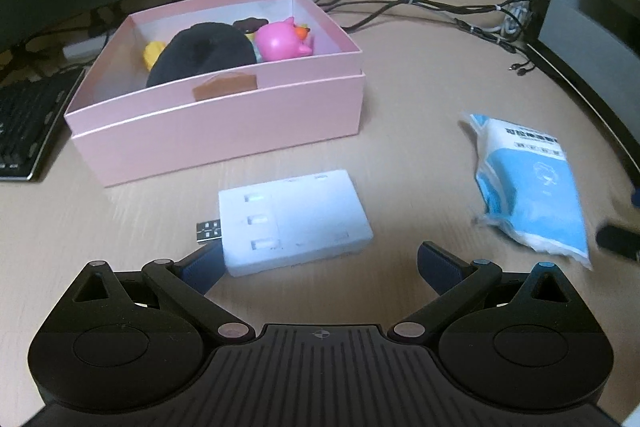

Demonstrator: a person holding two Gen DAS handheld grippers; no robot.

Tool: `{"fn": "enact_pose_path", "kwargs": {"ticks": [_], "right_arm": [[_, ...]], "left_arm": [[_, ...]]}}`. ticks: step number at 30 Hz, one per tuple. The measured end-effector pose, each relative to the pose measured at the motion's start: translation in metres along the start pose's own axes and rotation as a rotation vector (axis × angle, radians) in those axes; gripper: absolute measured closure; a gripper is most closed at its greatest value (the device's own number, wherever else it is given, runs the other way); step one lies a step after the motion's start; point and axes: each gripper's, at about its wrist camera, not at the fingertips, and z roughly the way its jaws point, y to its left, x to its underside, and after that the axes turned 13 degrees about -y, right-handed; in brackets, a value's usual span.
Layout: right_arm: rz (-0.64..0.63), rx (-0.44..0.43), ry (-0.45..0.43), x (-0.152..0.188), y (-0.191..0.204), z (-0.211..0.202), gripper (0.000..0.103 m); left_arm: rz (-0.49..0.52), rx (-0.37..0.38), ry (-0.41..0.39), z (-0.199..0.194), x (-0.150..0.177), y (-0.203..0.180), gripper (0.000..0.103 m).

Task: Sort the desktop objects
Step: 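Set the wipes packet down on the desk and open the right gripper, then grasp the white adapter with the left gripper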

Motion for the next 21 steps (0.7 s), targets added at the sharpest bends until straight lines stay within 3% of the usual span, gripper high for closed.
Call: {"fn": "enact_pose_path", "kwargs": {"ticks": [11,21], "right_arm": [[0.098,-0.016,0.061,0.014,-0.003,0.009,0.000],[0.095,-0.028,0.070,0.013,0.009,0.012,0.000]], "left_arm": [[0.026,-0.038,-0.045,-0.008,0.002,-0.002,0.000],[0.051,-0.071,-0.048,0.001,-0.006,-0.006,0.000]]}}
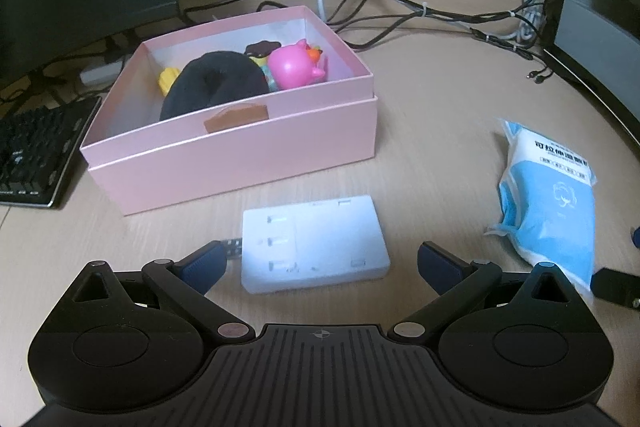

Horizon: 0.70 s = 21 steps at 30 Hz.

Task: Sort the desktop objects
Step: 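Grasp the white adapter with the left gripper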

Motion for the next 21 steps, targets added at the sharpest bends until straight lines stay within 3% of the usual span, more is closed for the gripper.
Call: {"fn": "enact_pose_path", "kwargs": {"ticks": [7,10,16,21], "right_arm": [[-0.034,-0.027,0.031,-0.002,0.004,-0.001,0.000],[-0.029,-0.007,-0.012,-0.004,0.005,-0.009,0.000],[-0.071,0.004,-0.040,-0.005,0.013,-0.012,0.000],[-0.105,0.013,-0.050,-0.001,0.020,-0.016,0.000]], "left_arm": [[0.005,0.026,-0.046,-0.005,0.007,0.003,0.000],[0.014,0.008,-0.069,-0.005,0.011,0.004,0.000],[-0.032,-0.038,-0.027,0.010,0.009,0.012,0.000],[-0.063,-0.017,-0.029,0.012,0.006,0.015,0.000]]}}
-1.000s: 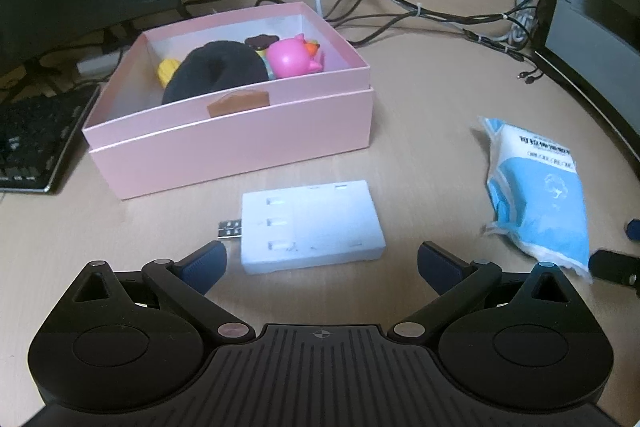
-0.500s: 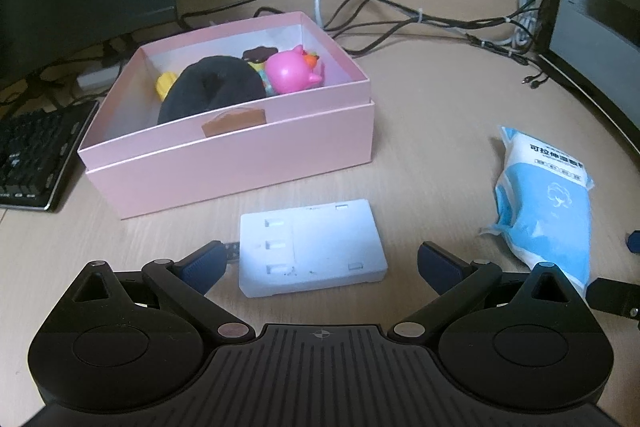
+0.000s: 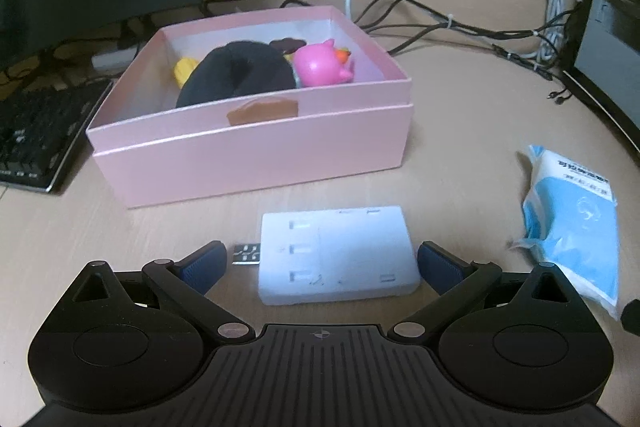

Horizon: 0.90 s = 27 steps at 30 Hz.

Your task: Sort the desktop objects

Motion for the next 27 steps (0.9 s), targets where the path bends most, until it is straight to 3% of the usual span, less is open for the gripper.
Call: {"fn": "enact_pose_path", "kwargs": {"ticks": [8,11,17,22,27], "right_arm": [[-0.006,0.006,0.005,0.002,0.003,0.002,0.000],[-0.017,0.006,-0.004,0.000,0.006,0.003,0.000],[-0.050,-0.015,-0.025,-0.006,0.014,0.009,0.000],[-0.125,-0.033,-0.065,-0.018,0.022,0.020,0.000],[-0.278,-0.086,-0.074,-0.028,0.031,0.046,0.000]], "left_arm": [[0.039,0.009,-0.020,0.002,0.002,-0.006,0.000],[0.038,0.006,-0.032,0.001,0.002,-0.005,0.008],[0.028,0.027,-0.030,-0.011,0.006,0.001,0.008],[0.017,0.066,-0.028,-0.040,0.013,0.008,0.008],[0.003,0.080,-0.009,-0.061,0.020,0.015,0.008]]}}
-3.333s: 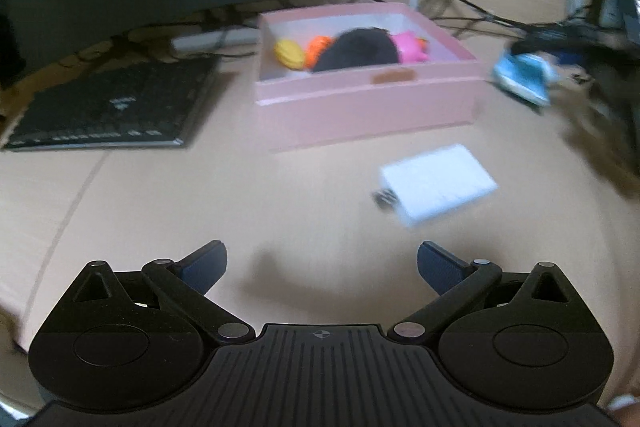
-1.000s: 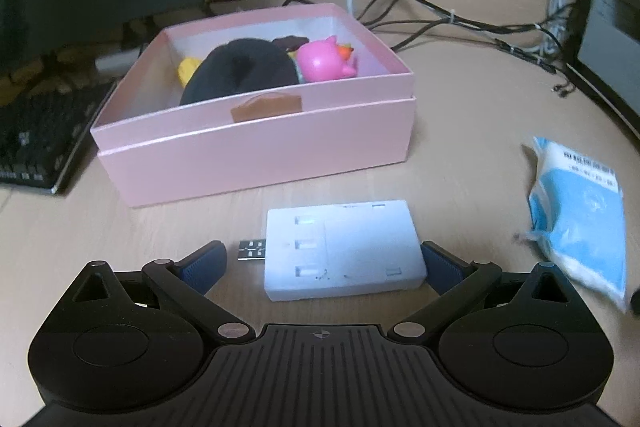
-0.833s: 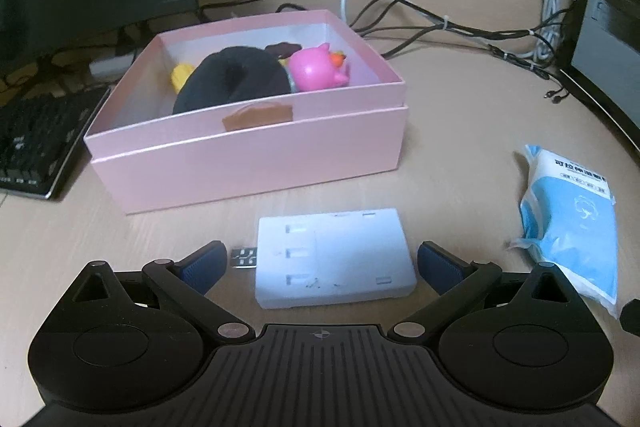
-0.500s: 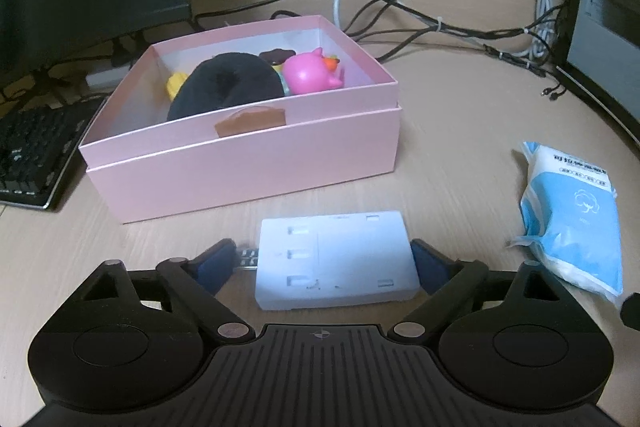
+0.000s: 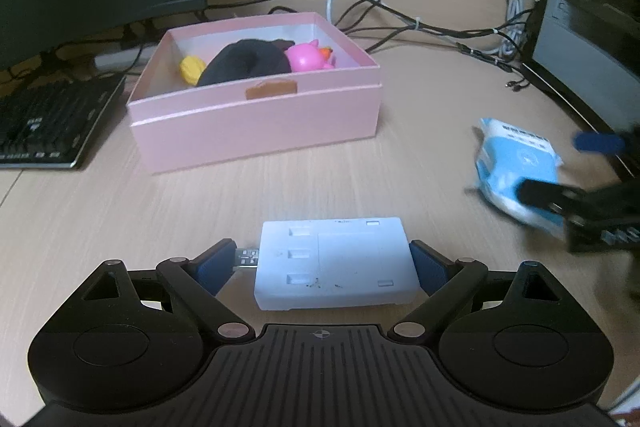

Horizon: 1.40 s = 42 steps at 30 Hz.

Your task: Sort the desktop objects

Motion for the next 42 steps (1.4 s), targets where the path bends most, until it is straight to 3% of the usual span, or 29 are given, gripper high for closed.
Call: {"fn": "enact_pose_path", "kwargs": {"ticks": [4,9,12,15,18,20,24,27,30,38,40,42], "right_arm": [[-0.097,-0.033,0.002,-0.005,0.012,0.013,0.000],[0.024,0.018,-0.040,-0.017,0.013,-0.002,0.000],[-0.025,0.005,-0.006,-0.009,0.023,0.002,0.000],[-0.137,0.057,0.033,0.006,0.030,0.007,0.000],[-0.146,0.166,0.052,0.014,0.016,0.002,0.000],[-0.117,0.218,0.071,0.018,0.001,-0.001,0.000],[0.082,0.096,0.077,0.009,-0.027,-0.010,0.000],[0.198,0.074,0.048,-0.004,-0.030,-0.003,0.000],[0.252,0.081,0.038,-0.014,-0.025,0.014,0.000],[0.297,0.174,0.127,-0.008,-0.022,0.058,0.000],[0.305,0.166,0.138,-0.005,-0.027,0.059,0.010],[0.305,0.131,0.157,-0.004,-0.030,0.057,0.037]], "left_arm": [[-0.011,-0.004,0.013,-0.008,0.005,0.001,0.008],[-0.032,-0.026,0.021,-0.011,0.009,0.005,0.008],[-0.034,-0.029,0.025,-0.008,0.010,0.003,0.008],[-0.017,-0.022,0.027,-0.004,0.010,-0.002,0.008],[-0.019,-0.015,0.033,-0.001,0.010,-0.004,0.008],[-0.018,-0.014,0.034,0.000,0.010,-0.005,0.008],[-0.012,-0.013,0.038,0.000,0.009,-0.006,0.008],[-0.011,-0.017,0.038,-0.002,0.008,-0.006,0.007],[-0.009,-0.021,0.037,-0.005,0.008,-0.006,0.006],[-0.019,-0.025,0.030,-0.019,0.010,0.000,0.003],[-0.017,-0.021,0.030,-0.020,0.011,0.000,0.003],[-0.017,-0.013,0.031,-0.020,0.012,0.000,0.002]]}}
